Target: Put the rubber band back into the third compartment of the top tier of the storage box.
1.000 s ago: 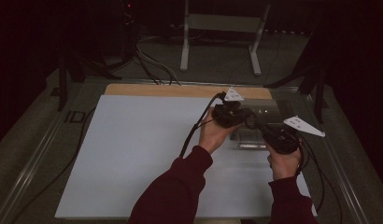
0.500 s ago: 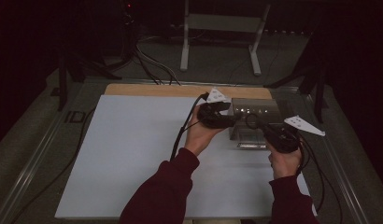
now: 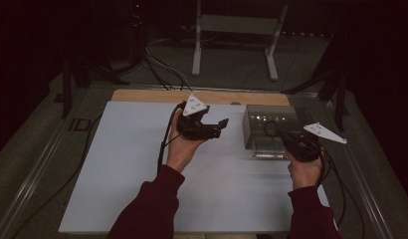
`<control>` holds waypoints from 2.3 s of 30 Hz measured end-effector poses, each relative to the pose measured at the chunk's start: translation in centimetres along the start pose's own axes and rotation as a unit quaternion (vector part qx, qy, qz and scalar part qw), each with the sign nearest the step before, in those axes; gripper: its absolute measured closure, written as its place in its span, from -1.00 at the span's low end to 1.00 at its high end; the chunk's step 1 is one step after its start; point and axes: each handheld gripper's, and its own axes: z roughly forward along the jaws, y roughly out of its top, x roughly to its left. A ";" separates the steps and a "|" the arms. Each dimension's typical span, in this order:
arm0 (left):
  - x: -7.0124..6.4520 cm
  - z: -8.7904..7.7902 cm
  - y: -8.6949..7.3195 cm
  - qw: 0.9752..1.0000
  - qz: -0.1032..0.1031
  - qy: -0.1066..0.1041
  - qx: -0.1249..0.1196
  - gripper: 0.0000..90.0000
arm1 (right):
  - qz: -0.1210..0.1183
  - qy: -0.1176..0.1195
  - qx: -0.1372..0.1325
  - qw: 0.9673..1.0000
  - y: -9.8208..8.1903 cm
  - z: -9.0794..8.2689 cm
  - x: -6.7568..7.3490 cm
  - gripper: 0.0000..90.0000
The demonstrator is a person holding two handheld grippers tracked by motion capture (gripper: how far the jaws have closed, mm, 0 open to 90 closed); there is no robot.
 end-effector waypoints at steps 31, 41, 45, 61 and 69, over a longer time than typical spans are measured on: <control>5.2 -9.1 -7.7 0.994 0.000 0.112 0.008 -0.96 | 0.003 -0.073 0.027 0.997 -0.9 -0.7 -4.6 0.95; 6.0 -11.8 -10.0 0.992 -0.008 0.126 -0.002 -0.96 | 0.006 -0.095 0.038 0.995 -1.4 -1.3 -6.3 0.95; 6.3 -12.6 -10.8 0.991 -0.008 0.132 0.001 -0.96 | 0.006 -0.101 0.043 0.994 -1.6 -1.4 -6.7 0.95; 7.0 -14.4 -14.2 0.987 -0.019 0.159 0.009 -0.96 | 0.002 -0.134 0.080 0.988 -2.8 -1.4 -8.1 0.94; 7.5 -15.5 -15.3 0.985 -0.029 0.168 0.005 -0.96 | 0.006 -0.156 0.097 0.983 -3.3 -1.4 -9.1 0.94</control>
